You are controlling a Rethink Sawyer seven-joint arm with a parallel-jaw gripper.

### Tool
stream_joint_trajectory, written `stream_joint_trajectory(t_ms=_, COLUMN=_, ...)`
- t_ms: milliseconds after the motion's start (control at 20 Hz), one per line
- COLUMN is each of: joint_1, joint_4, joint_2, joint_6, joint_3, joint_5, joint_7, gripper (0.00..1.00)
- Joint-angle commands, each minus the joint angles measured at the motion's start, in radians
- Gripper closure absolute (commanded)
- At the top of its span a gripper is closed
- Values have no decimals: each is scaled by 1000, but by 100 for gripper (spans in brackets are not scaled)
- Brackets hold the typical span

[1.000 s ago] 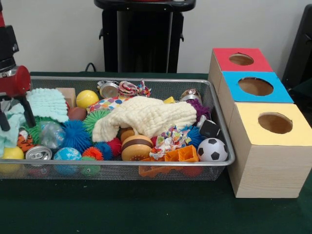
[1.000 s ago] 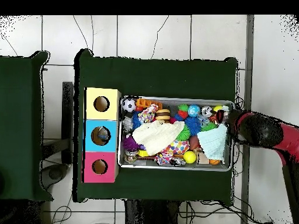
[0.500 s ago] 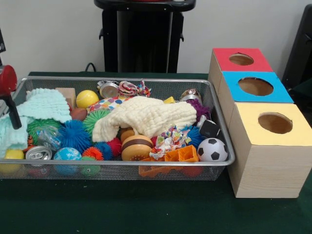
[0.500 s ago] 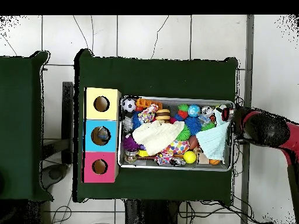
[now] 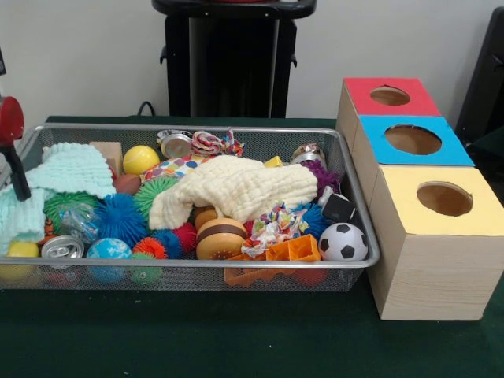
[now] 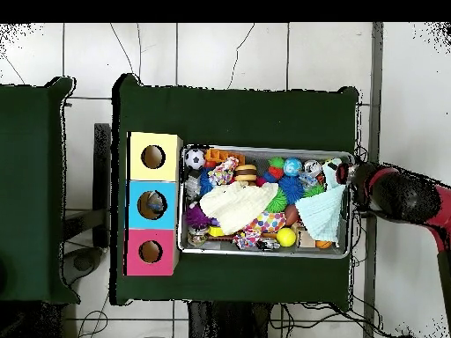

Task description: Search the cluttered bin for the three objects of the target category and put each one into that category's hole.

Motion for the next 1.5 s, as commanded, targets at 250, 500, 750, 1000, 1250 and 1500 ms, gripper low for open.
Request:
stream_joint_trajectory(t_ms=250, joint_1=-13, joint_4=172, joint_2=-119, joint_6=74, joint_3=-30, joint_5=22, joint_7=-134, gripper=0)
stream_joint_trajectory(t_ms=500, joint_1=-5, joint_4=193, joint_2=-127, joint_6=54, joint_3=-38, joint_5=24, joint_7=-107, gripper=0)
stream_joint_trajectory(t_ms=750, joint_1=1, joint_4=227, joint_2=-130, joint_6=13, joint_3=-49, joint_5=18, joint_7=-63, gripper=0)
stream_joint_trajectory(t_ms=1000, joint_1=6, joint_4=247, joint_2=-127, joint_6=-22, joint_3=-59, joint_5=7, joint_7=-35, gripper=0)
stream_joint_trajectory(t_ms=1250, joint_1=13, joint_4=261, joint_2=-125, joint_6=-49, joint_3=-66, joint_5=-2, joint_7=-10, gripper=0)
stream_joint_trajectory(t_ms=1500, joint_1=24, joint_4=278, joint_2=-132, joint_6=-68, joint_3=-74, joint_5=-6, joint_7=18, gripper=0)
